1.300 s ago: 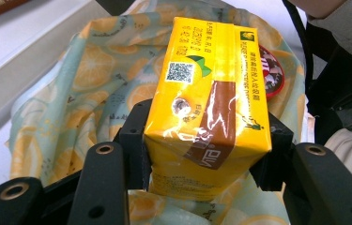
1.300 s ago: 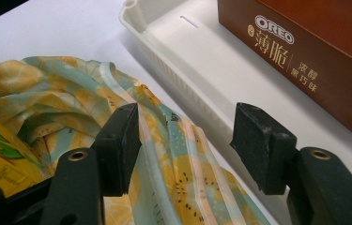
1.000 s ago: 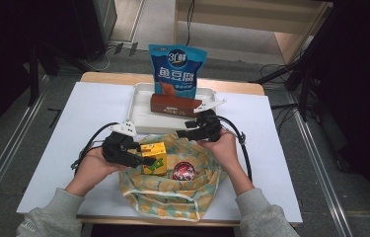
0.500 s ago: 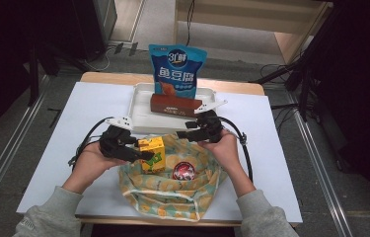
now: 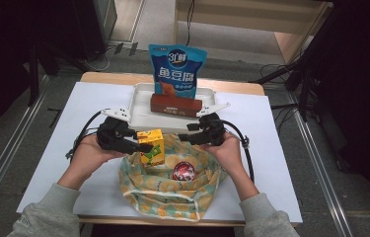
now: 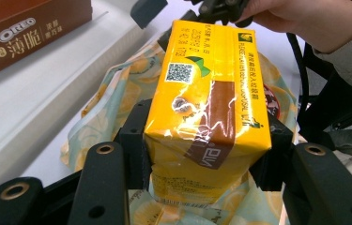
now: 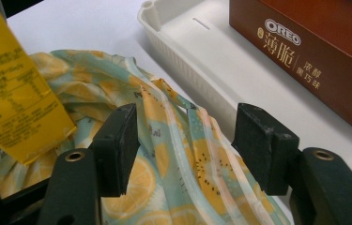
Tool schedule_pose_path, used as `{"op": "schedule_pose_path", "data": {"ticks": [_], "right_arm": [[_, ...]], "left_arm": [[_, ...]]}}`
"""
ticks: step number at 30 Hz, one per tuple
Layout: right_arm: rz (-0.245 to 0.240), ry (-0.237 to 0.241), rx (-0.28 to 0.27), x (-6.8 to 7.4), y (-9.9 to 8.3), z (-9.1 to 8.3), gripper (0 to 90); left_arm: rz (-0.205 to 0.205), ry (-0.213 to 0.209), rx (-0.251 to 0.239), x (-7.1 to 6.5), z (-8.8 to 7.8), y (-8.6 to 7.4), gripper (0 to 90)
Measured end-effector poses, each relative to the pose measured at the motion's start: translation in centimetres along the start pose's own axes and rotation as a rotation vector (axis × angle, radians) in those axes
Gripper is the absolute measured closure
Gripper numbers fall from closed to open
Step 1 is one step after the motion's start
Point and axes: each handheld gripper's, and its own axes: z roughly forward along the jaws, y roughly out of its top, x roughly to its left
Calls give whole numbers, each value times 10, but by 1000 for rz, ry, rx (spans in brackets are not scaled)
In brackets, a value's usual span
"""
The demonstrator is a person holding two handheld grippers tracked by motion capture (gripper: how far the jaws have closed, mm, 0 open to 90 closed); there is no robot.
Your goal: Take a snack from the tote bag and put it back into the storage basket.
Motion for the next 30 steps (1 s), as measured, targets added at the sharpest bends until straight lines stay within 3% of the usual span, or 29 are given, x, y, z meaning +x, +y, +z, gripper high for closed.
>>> {"op": "schedule_pose_path", "data": {"ticks": [5,30], "right_arm": [[2,-2,3,1,-3,-4,397],[-15,18,3,13,-11,-12,389]], "left_arm": [[-11,9,-24,2,-4,3,506],[-32,27,-19,21,-20,27,508]]}}
